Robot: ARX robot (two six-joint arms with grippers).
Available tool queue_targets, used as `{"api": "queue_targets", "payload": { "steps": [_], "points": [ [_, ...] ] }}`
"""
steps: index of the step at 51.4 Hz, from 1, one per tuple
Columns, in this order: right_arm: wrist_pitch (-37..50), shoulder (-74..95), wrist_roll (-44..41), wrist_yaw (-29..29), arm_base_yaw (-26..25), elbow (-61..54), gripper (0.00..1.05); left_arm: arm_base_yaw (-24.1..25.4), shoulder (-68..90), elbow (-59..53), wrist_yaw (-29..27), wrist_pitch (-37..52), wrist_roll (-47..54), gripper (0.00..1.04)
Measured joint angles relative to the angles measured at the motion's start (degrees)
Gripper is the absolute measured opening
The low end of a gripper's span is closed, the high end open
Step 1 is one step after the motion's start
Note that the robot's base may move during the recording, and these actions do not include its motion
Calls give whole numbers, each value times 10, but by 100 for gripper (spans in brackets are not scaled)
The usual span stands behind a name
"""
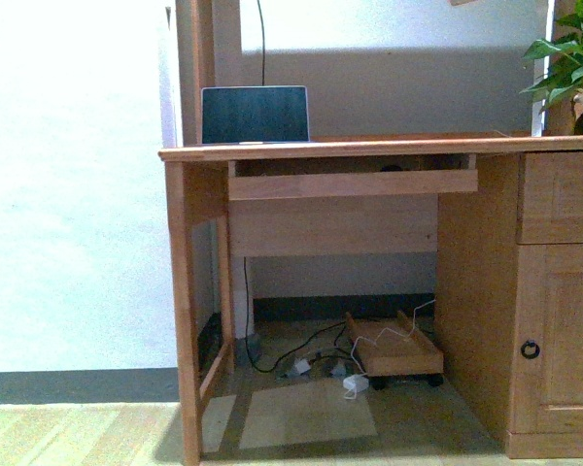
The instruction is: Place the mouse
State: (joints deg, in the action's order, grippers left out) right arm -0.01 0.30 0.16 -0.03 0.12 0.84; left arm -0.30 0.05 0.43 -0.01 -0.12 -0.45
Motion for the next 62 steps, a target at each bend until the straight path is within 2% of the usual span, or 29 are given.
{"api": "queue_targets", "payload": {
  "steps": [62],
  "points": [
    [0,0,0,0,0,0,97,0,0,0,0,0,0,97]
  ]
}}
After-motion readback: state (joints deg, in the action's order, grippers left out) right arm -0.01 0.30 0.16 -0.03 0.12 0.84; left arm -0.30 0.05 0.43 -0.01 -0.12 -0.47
